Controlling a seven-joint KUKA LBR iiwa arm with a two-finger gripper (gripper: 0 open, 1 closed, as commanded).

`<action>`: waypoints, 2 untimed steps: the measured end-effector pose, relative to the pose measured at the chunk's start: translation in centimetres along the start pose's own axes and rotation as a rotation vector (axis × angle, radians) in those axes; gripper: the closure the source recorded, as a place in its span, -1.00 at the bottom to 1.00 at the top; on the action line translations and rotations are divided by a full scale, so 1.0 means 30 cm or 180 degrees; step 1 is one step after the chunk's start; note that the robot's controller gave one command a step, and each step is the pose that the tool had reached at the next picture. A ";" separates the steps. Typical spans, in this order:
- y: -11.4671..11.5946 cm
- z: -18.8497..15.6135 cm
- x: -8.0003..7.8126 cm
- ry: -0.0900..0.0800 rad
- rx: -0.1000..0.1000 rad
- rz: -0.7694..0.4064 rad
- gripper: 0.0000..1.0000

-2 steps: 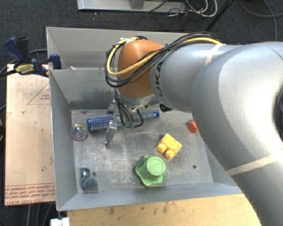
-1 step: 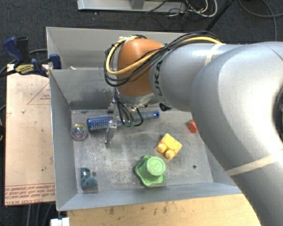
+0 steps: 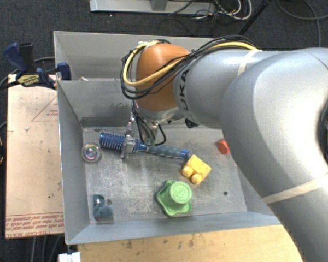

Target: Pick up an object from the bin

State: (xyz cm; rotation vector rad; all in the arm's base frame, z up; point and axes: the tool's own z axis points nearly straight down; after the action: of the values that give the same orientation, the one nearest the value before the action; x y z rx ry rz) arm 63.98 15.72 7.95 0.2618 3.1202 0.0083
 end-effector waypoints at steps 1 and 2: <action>0.003 -0.099 -0.002 0.0023 0.0010 -0.0005 1.00; 0.004 -0.119 -0.003 0.0029 0.0013 -0.0008 1.00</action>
Offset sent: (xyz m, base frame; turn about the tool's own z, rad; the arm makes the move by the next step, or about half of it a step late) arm -0.0001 -0.0001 0.0286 0.0000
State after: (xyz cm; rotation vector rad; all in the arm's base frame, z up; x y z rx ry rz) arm 64.04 15.81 11.54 0.2586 3.1299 0.0031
